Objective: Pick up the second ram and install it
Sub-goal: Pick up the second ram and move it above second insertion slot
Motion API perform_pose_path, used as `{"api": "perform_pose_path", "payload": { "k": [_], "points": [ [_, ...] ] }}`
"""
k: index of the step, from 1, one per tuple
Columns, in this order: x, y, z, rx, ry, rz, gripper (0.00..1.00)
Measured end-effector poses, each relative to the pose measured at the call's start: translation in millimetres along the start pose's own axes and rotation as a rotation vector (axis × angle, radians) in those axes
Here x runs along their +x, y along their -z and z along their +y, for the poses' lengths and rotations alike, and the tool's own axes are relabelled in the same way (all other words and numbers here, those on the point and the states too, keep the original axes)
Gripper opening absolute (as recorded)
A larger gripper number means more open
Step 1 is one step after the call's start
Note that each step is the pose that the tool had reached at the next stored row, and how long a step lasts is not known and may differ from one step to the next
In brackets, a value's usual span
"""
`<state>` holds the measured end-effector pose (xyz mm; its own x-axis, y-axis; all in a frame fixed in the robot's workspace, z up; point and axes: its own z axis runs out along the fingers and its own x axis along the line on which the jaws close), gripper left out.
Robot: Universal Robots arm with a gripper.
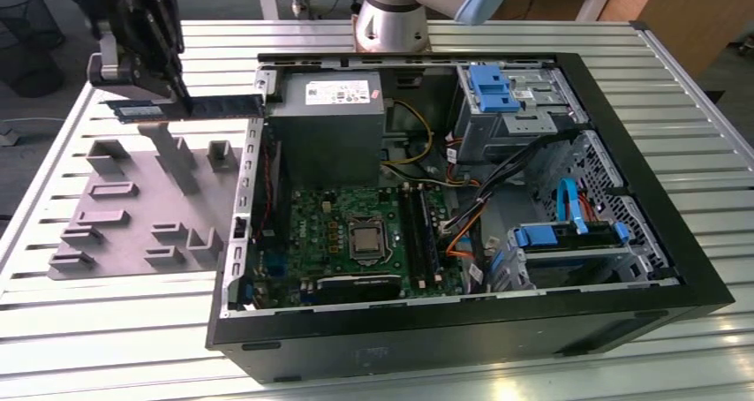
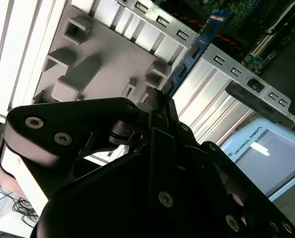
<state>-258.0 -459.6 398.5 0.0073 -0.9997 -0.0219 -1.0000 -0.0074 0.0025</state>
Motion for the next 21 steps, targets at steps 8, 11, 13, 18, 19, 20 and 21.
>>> {"api": "perform_pose_path", "payload": {
  "k": [8, 11, 13, 18, 19, 20, 21],
  "points": [
    [0.2, 0.0, -19.5, 0.0001, 0.0, 0.0, 0.14],
    [0.2, 0.0, -26.2, 0.0, 0.0, 0.0, 0.14],
    [0.2, 0.0, -30.4, 0.0001, 0.0, 0.0, 0.14],
    [0.3, 0.1, -39.9, 0.0, 0.0, 0.0, 0.14],
    [0.3, 0.1, -41.1, 0.0, 0.0, 0.0, 0.14],
    [0.3, 0.1, -41.7, 0.0, 0.0, 0.0, 0.14],
    [0.4, 0.0, -41.7, 0.0001, 0.0, 0.0, 0.14]
  ]
}}
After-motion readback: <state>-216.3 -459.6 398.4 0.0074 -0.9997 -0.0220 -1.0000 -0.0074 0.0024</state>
